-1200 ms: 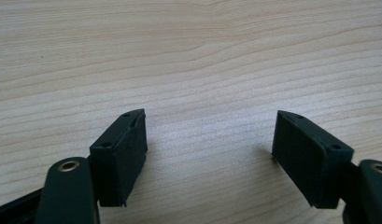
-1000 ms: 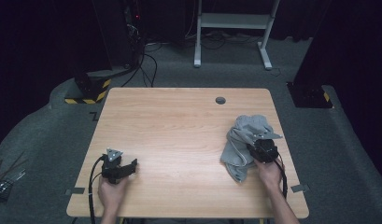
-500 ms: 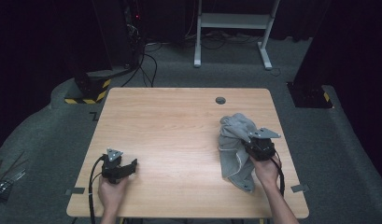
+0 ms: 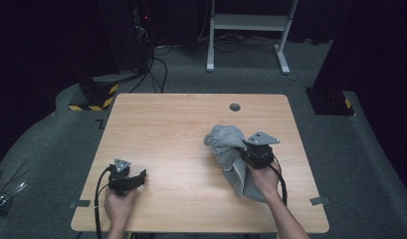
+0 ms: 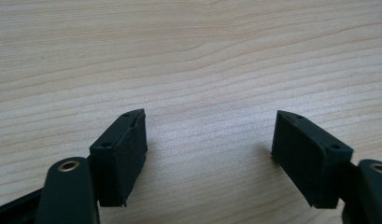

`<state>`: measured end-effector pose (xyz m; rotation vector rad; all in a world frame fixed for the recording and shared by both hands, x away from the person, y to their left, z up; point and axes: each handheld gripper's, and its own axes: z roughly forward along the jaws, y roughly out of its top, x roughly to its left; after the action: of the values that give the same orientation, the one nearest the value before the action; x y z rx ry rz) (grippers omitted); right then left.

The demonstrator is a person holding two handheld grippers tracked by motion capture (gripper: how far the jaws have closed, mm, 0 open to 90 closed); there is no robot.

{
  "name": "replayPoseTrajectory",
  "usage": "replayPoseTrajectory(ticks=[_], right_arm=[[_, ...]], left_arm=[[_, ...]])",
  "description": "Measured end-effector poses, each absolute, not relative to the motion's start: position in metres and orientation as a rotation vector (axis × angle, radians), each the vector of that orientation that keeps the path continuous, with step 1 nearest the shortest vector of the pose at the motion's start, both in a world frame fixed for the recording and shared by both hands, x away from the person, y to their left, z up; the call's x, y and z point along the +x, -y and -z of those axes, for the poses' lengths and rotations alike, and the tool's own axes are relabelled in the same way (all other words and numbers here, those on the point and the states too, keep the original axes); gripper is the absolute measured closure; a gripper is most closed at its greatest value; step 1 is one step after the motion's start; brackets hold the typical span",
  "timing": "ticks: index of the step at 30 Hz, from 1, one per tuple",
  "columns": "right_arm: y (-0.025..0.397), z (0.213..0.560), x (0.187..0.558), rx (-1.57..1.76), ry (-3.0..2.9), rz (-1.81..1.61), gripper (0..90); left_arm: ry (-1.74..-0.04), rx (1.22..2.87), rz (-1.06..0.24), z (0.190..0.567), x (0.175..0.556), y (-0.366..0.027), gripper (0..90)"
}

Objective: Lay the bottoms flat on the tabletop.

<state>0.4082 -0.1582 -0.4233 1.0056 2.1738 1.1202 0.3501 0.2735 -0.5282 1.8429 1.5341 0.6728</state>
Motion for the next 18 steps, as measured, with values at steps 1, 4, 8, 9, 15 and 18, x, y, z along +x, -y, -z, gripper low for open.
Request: replayPoseTrajectory(ticks=[1,4,8,9,15,18], right_arm=[[0.154,0.422,0.409,0.993,-2.179,-1.133,77.8],[0.136,0.420,0.411,0.985,-2.198,-1.166,77.8],[0.111,0.417,0.414,0.951,-2.222,-1.190,77.8],[0.106,0.418,0.415,0.944,-2.226,-1.195,77.7],[0.076,0.429,0.427,0.956,-2.293,-1.192,77.2],[0.068,0.443,0.435,0.986,-2.340,-1.162,75.6]], left_arm=[[-1.534,1.843,-0.673,0.528,0.350,-0.274,26.9],[-1.533,1.845,-0.676,0.528,0.350,-0.274,26.8],[-1.534,1.845,-0.676,0.528,0.350,-0.273,26.7],[-1.533,1.846,-0.676,0.528,0.350,-0.273,26.6],[-1.531,1.850,-0.677,0.528,0.350,-0.273,26.9],[-1.531,1.849,-0.677,0.528,0.350,-0.273,27.0]])
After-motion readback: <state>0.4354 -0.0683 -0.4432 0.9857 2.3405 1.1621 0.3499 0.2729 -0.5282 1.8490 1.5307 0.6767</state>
